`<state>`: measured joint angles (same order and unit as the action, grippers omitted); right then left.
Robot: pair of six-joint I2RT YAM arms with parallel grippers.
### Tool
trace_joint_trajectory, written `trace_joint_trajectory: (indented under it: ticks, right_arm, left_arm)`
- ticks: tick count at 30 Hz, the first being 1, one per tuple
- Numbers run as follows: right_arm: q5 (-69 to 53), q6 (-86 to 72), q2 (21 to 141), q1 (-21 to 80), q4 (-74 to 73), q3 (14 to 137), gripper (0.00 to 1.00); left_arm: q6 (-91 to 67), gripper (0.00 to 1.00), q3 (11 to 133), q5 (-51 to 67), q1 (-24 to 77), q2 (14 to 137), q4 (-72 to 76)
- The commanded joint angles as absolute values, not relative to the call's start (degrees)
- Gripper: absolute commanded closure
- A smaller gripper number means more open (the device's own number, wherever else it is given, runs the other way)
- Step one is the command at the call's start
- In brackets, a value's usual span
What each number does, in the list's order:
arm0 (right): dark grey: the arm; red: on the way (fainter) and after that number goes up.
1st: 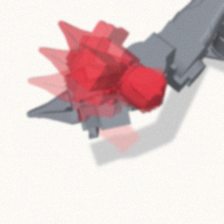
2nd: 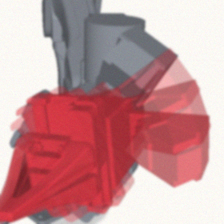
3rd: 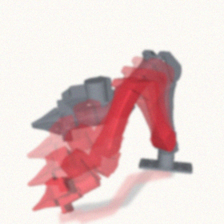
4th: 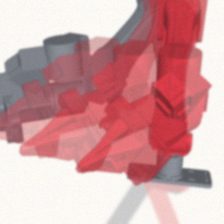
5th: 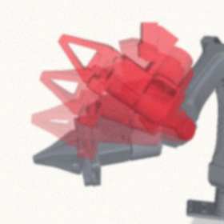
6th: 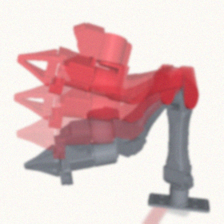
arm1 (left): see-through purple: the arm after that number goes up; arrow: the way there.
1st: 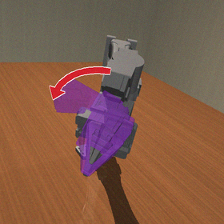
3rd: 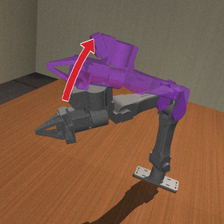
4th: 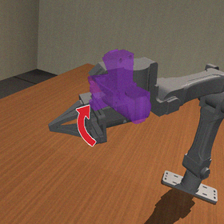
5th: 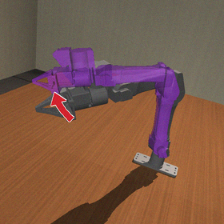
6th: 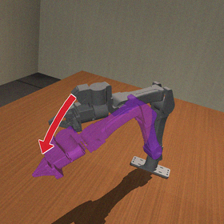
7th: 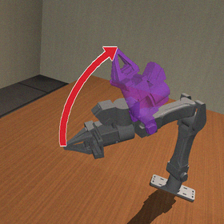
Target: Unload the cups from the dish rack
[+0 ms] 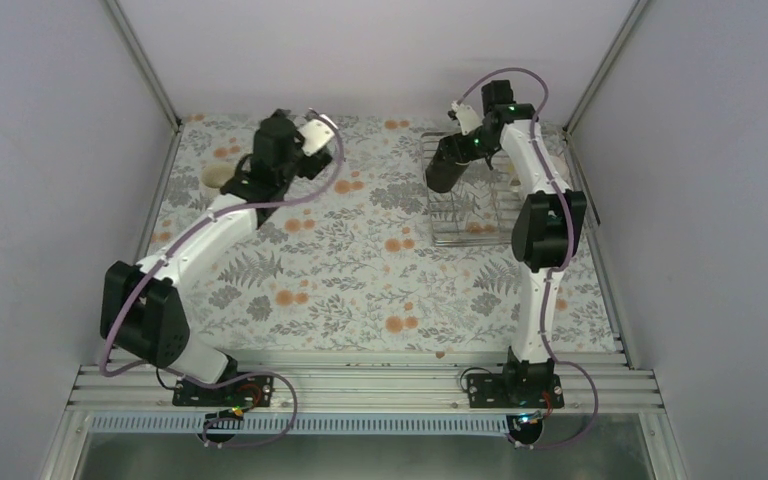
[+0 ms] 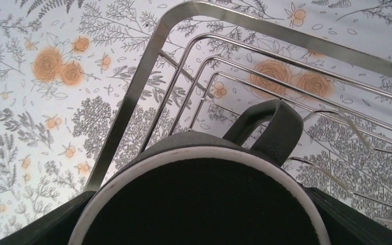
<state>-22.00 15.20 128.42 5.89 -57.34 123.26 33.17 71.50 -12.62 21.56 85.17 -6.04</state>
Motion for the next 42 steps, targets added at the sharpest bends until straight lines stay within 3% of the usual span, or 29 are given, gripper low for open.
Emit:
trace_joint_trajectory:
  ticks: [1,15,23,34,42]
  right_arm:
    - [-27.73,14.18,118.86,3.53,-58.92,127.77,0.62]
    - [-27.41,15.93,110.52,1.23,-59.46,127.21,0.62]
    - [-37.06,14.59,108.7,-2.31,-61.26,128.01,0.62]
    - [-46.93,15.12,107.95,-5.1,-64.58,127.02,0.62]
    - [-48.27,17.79,108.8,-5.11,-68.39,126.94,0.61]
  left_arm:
    - [41.06,0.0,69.01,-19.76,28.49,88.55,11.38]
    - [55.58,0.0,65.87,-28.37,41.86,100.49,46.23]
    - [69.97,0.0,64.7,-28.39,48.82,112.99,73.94]
    - [88.99,0.0,80.94,-25.53,54.32,135.5,103.01]
    - [89.95,0.0,88.94,-24.48,55.38,140.7,101.97]
